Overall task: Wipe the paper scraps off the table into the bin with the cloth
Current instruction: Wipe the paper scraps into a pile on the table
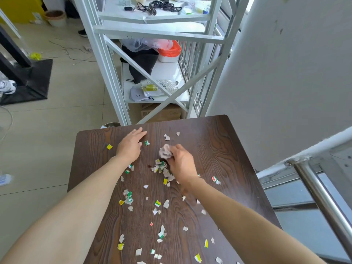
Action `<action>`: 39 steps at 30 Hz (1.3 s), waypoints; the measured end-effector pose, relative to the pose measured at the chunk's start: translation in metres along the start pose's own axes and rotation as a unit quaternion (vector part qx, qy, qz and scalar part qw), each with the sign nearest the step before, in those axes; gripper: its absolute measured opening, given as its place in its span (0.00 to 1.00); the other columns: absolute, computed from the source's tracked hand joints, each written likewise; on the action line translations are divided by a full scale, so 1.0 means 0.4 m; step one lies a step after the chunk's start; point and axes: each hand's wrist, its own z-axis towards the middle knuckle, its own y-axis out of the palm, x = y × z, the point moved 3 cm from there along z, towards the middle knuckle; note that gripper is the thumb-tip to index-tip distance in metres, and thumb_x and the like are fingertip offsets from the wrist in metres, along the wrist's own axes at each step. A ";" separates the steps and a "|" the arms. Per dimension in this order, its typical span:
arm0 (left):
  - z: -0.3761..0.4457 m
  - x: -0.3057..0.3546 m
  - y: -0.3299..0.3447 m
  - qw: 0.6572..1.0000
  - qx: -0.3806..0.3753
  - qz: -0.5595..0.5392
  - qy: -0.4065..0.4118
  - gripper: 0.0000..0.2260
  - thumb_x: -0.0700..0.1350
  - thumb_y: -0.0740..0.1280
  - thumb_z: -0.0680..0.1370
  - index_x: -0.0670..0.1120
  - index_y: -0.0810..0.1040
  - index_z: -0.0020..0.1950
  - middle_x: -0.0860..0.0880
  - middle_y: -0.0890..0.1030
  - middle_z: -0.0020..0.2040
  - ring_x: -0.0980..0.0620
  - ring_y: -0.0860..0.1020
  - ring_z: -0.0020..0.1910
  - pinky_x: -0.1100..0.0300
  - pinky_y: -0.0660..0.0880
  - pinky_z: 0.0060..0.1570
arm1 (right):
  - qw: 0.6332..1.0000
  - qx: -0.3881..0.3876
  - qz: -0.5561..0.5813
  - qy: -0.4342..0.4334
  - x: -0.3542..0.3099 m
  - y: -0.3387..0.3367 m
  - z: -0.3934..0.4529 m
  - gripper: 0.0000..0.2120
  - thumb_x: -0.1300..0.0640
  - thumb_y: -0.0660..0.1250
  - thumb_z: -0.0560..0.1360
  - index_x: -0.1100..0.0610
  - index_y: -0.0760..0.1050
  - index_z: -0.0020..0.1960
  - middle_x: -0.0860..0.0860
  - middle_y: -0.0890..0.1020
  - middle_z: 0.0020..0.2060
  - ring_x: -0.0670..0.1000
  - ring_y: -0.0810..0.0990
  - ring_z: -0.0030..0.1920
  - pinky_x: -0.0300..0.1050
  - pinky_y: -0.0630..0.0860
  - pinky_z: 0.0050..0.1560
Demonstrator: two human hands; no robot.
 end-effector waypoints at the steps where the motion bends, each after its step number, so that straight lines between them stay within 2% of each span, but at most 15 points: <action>1: -0.001 0.000 0.000 1.000 0.002 -0.001 0.000 0.23 0.34 0.59 0.79 0.48 0.65 0.73 0.50 0.61 0.76 0.50 0.57 0.76 0.53 0.54 0.75 | 1.000 0.028 0.004 0.010 0.009 -0.020 0.021 0.03 0.63 0.65 0.75 0.57 0.74 0.43 0.51 0.75 0.39 0.50 0.74 0.34 0.41 0.71 0.32; 4: 0.002 -0.005 0.003 1.000 0.001 -0.002 0.002 0.24 0.34 0.59 0.79 0.48 0.65 0.74 0.50 0.61 0.76 0.50 0.57 0.76 0.53 0.54 0.75 | 0.991 0.102 0.030 0.079 0.059 -0.065 0.111 0.06 0.66 0.63 0.74 0.56 0.76 0.45 0.56 0.79 0.45 0.55 0.78 0.40 0.42 0.68 0.38; 7: 0.009 -0.012 0.004 1.000 0.000 0.002 0.008 0.24 0.34 0.59 0.79 0.48 0.64 0.74 0.50 0.61 0.77 0.50 0.57 0.76 0.52 0.54 0.75 | 0.985 0.101 0.034 0.137 0.088 -0.067 0.195 0.14 0.66 0.62 0.73 0.56 0.78 0.55 0.57 0.77 0.52 0.58 0.77 0.49 0.46 0.70 0.43; 10: 0.013 -0.017 0.007 1.000 -0.001 0.005 0.014 0.24 0.34 0.59 0.79 0.48 0.64 0.74 0.50 0.61 0.77 0.50 0.57 0.76 0.53 0.53 0.76 | 0.980 0.089 0.007 0.178 0.081 -0.026 0.228 0.14 0.64 0.63 0.73 0.55 0.79 0.56 0.56 0.76 0.52 0.59 0.74 0.55 0.48 0.71 0.45; 13: 0.017 -0.016 0.002 1.000 -0.006 0.017 0.015 0.24 0.34 0.59 0.79 0.48 0.63 0.74 0.50 0.60 0.77 0.50 0.56 0.76 0.54 0.53 0.76 | 0.989 0.076 0.005 0.127 0.032 0.023 0.210 0.17 0.67 0.60 0.74 0.56 0.79 0.59 0.56 0.77 0.53 0.58 0.73 0.53 0.47 0.69 0.45; 16: 0.018 -0.012 -0.003 0.999 -0.014 0.026 0.015 0.25 0.33 0.59 0.79 0.48 0.63 0.74 0.50 0.59 0.77 0.49 0.56 0.77 0.56 0.52 0.75 | 0.999 0.037 0.010 0.035 -0.029 0.064 0.161 0.19 0.68 0.63 0.72 0.55 0.79 0.60 0.54 0.79 0.51 0.57 0.74 0.51 0.47 0.70 0.44; 22: 0.006 -0.005 -0.017 1.000 -0.022 0.012 0.013 0.25 0.32 0.59 0.78 0.48 0.64 0.74 0.50 0.59 0.77 0.50 0.56 0.76 0.55 0.53 0.75 | 0.991 -0.047 0.027 -0.122 -0.111 0.083 -0.007 0.17 0.68 0.61 0.69 0.57 0.80 0.54 0.55 0.79 0.45 0.57 0.74 0.44 0.46 0.69 0.39; 25: -0.005 -0.002 -0.034 0.999 -0.042 -0.017 0.019 0.24 0.32 0.59 0.78 0.47 0.66 0.73 0.50 0.61 0.77 0.50 0.57 0.76 0.55 0.54 0.75 | 0.982 -0.105 0.058 -0.142 -0.116 0.070 -0.040 0.16 0.69 0.57 0.67 0.59 0.78 0.49 0.55 0.77 0.42 0.57 0.74 0.44 0.49 0.72 0.41; 27: -0.023 -0.013 -0.058 0.998 -0.034 -0.050 0.025 0.23 0.33 0.59 0.78 0.47 0.68 0.72 0.49 0.64 0.75 0.50 0.59 0.75 0.54 0.55 0.75 | 0.986 -0.092 0.079 -0.118 -0.108 0.051 -0.024 0.16 0.72 0.59 0.67 0.59 0.78 0.47 0.53 0.76 0.40 0.56 0.76 0.43 0.49 0.74 0.41; 29: -0.054 -0.038 -0.087 0.997 0.001 -0.070 0.023 0.21 0.34 0.60 0.78 0.47 0.69 0.71 0.49 0.65 0.75 0.50 0.61 0.75 0.54 0.56 0.75 | 0.996 -0.019 0.064 -0.062 -0.096 0.025 0.015 0.14 0.71 0.63 0.70 0.58 0.79 0.50 0.53 0.78 0.41 0.55 0.77 0.42 0.47 0.75 0.39; 32: -0.115 -0.099 -0.127 0.995 0.069 -0.073 -0.003 0.21 0.36 0.60 0.79 0.48 0.69 0.71 0.50 0.65 0.75 0.51 0.60 0.75 0.53 0.56 0.74 | 0.999 0.043 0.024 0.006 -0.088 0.010 0.095 0.13 0.67 0.63 0.72 0.57 0.78 0.54 0.55 0.80 0.45 0.56 0.77 0.48 0.43 0.68 0.39; 36: -0.196 -0.183 -0.156 0.986 0.133 -0.037 -0.096 0.20 0.38 0.59 0.80 0.44 0.66 0.72 0.47 0.64 0.75 0.48 0.62 0.74 0.52 0.59 0.72 | 0.995 0.055 0.042 0.071 -0.113 0.049 0.171 0.15 0.66 0.60 0.75 0.57 0.77 0.58 0.56 0.80 0.51 0.58 0.75 0.54 0.47 0.70 0.46; 39: -0.242 -0.217 -0.143 0.984 0.126 -0.013 -0.129 0.21 0.39 0.59 0.80 0.41 0.65 0.73 0.45 0.64 0.75 0.47 0.62 0.74 0.54 0.59 0.72 | 0.997 0.034 0.016 0.064 -0.156 0.108 0.169 0.16 0.65 0.59 0.75 0.54 0.78 0.58 0.55 0.79 0.52 0.58 0.74 0.54 0.47 0.71 0.46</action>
